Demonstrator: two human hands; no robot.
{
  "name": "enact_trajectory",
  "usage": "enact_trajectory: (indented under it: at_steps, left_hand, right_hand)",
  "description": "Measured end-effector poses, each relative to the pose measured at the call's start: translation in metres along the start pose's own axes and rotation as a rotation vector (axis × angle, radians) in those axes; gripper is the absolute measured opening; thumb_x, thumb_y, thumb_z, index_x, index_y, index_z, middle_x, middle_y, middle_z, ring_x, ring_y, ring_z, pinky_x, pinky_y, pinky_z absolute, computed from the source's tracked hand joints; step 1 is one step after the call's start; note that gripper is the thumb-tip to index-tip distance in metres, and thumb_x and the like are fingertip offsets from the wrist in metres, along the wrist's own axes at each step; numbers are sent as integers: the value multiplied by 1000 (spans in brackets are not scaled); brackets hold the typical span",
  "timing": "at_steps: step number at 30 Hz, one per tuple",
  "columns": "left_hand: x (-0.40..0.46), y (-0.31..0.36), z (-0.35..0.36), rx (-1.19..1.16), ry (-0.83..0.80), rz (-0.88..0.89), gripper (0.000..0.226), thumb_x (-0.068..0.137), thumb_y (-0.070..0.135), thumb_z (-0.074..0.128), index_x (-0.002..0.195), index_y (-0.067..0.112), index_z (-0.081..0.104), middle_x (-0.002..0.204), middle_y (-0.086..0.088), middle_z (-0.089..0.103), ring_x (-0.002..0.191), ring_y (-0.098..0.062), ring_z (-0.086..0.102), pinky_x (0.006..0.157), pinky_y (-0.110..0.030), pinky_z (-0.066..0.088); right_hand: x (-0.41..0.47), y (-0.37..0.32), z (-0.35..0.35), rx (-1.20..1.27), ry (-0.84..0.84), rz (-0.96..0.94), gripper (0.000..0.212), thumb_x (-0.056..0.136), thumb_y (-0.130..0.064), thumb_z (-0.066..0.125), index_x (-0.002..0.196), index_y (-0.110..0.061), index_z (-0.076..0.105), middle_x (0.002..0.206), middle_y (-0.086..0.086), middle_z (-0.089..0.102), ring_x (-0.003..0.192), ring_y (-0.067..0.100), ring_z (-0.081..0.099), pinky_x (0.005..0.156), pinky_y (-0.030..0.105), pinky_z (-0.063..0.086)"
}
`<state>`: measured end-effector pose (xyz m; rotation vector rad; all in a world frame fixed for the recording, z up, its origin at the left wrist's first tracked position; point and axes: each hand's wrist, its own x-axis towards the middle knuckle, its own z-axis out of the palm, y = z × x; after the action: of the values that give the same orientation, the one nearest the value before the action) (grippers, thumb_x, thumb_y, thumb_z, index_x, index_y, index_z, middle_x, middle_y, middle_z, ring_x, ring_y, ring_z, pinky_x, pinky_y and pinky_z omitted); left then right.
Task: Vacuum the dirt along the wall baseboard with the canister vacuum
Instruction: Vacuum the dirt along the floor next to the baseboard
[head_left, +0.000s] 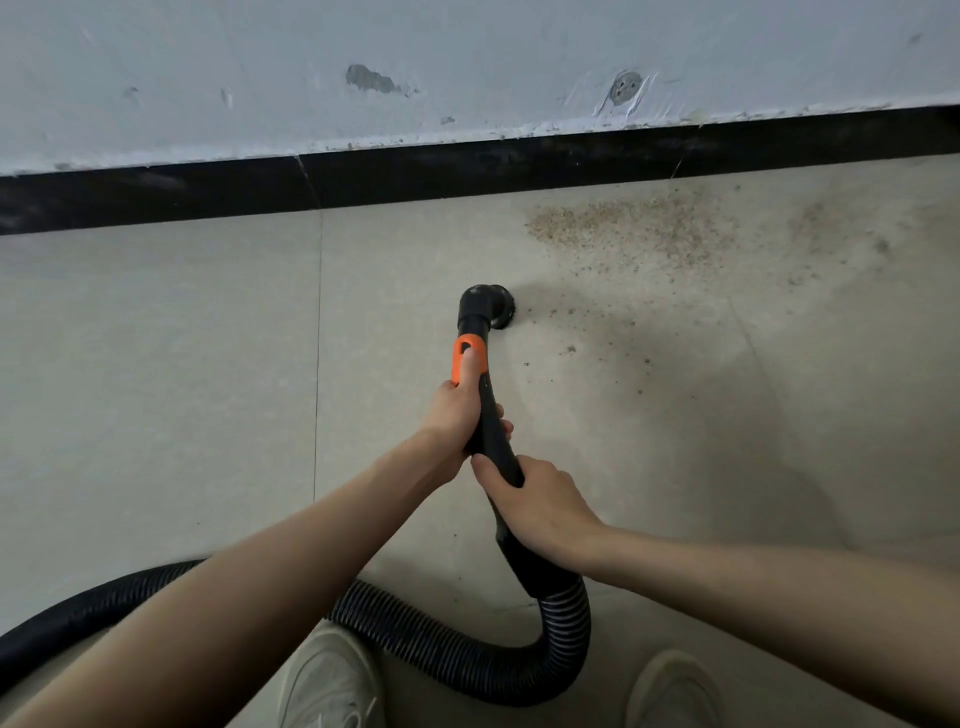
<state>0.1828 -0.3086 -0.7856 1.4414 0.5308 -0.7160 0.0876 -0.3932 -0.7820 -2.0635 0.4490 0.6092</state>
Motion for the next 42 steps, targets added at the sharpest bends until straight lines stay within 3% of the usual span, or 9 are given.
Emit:
enact_trajectory:
  at_steps: [8,13,19,24,29,31,33,36,42]
  left_hand:
    - [-16,-13,-25,-70,275,36,50,95,54,36,94,6,49,69,-8,53,43,-16,57,44,-24,47]
    - [-25,-14,-20,17,155,-5,56,94,57,35,109,5,48,75,-10,56,49,-18,61,47,-26,48]
    - [-39,-34,8,164,-6,-25,53,95,56,35,108,6,46,72,-9,55,46,-16,59,48,-26,51]
    - [-46,-39,5,174,-43,-27,51,95,56,35,104,7,45,71,-9,54,48,-18,59,50,-28,51]
    - [-52,-43,11,215,-67,25,49,96,53,34,100,5,44,66,-9,53,45,-18,58,46,-25,49]
    - [-54,-46,15,232,-94,21,47,96,52,35,99,5,43,64,-8,52,44,-19,58,44,-24,48]
    - [-57,-49,20,260,-135,9,45,96,51,37,97,7,42,64,-7,53,45,-20,59,43,-24,48]
    - [-63,-56,29,326,-193,-17,40,97,49,37,99,9,38,67,-8,54,44,-18,60,43,-23,49]
    - [-73,-67,55,488,-372,-35,40,96,48,42,106,10,36,83,-14,55,53,-21,63,54,-32,56]
  right_hand:
    - [-2,-11,2,22,-236,-100,50,92,-60,44,65,-19,49,51,-6,60,55,13,61,63,29,50]
    - [-15,-1,8,19,-182,-75,50,92,-62,40,67,-21,49,50,-7,61,52,9,60,61,28,50]
    - [-42,34,10,152,-161,-11,43,97,-55,41,70,-22,47,46,-17,56,42,-4,53,43,8,35]
    - [-41,39,2,123,-370,-62,39,99,-51,35,76,-23,48,70,-8,55,58,-2,51,55,10,40]
    - [-23,37,-53,131,-798,270,44,93,-53,49,105,-13,62,96,1,68,82,12,66,74,23,54]
    - [-14,41,-79,63,-739,346,36,98,-41,52,97,-8,66,83,4,72,73,15,69,66,22,53]
    - [-6,46,-97,-5,-463,356,33,101,-32,49,85,-8,66,68,2,68,61,13,65,53,19,46]
    - [4,52,-108,85,-123,322,38,102,-33,44,84,-6,65,71,6,64,58,14,60,51,21,42]
    - [5,40,-95,407,-60,378,35,95,-45,55,92,-11,63,82,4,66,71,16,63,60,24,48]
